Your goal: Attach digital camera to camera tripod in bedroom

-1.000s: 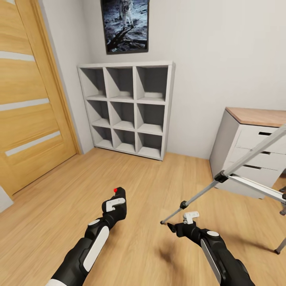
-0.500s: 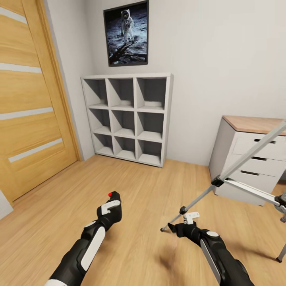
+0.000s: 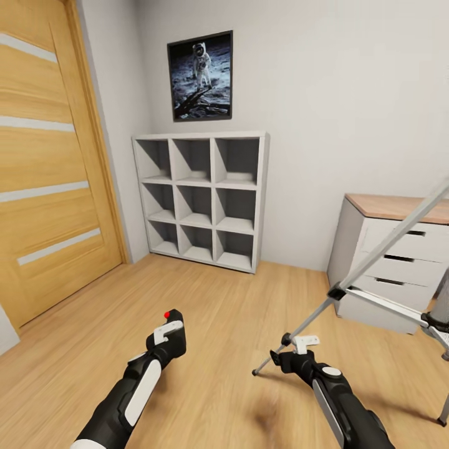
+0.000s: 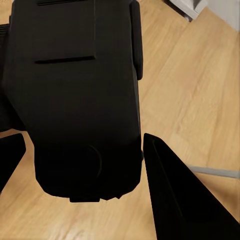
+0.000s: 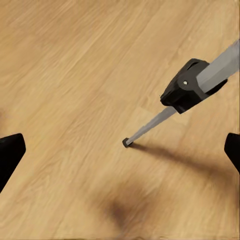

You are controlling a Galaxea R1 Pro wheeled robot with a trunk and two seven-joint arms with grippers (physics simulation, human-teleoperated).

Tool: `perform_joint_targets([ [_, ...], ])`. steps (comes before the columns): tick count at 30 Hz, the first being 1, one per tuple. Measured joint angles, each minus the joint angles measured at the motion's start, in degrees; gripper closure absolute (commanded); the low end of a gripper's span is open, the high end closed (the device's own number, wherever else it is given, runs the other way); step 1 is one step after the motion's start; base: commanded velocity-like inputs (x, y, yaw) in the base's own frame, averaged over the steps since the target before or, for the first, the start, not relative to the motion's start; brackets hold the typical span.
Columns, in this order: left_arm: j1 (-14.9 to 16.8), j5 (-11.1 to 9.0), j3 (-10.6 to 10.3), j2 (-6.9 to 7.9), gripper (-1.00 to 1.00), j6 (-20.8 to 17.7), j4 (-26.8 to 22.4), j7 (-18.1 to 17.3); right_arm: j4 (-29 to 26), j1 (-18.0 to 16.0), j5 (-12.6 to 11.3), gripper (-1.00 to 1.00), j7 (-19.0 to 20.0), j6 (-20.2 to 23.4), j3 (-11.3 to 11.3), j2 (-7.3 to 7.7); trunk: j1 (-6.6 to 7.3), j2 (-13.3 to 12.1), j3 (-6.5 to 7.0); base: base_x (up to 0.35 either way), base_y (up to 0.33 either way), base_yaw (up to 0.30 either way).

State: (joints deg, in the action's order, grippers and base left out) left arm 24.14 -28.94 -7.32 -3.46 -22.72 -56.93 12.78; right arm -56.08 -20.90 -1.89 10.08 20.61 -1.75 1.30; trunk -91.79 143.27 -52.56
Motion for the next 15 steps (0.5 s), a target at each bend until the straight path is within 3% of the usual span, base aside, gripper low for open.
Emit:
perform_joint_targets([
  [4, 0.0, 0.0, 0.0, 0.01, 1.0, 0.0, 0.8, 0.0, 3.0, 0.0, 0.1, -1.0, -1.3, -1.7, 0.1, -0.08, 0.1, -0.1, 0.89, 0.0, 0.0, 0.0],
  [15, 0.0, 0.1, 0.1, 0.02, 1.0, 0.1, 1.7, -0.1, 5.7, 0.0, 0.2, -1.0, -2.9, -4.2, 0.0, -0.21, 2.51, -4.5, 2.87, 0.0, 0.0, 0.0],
])
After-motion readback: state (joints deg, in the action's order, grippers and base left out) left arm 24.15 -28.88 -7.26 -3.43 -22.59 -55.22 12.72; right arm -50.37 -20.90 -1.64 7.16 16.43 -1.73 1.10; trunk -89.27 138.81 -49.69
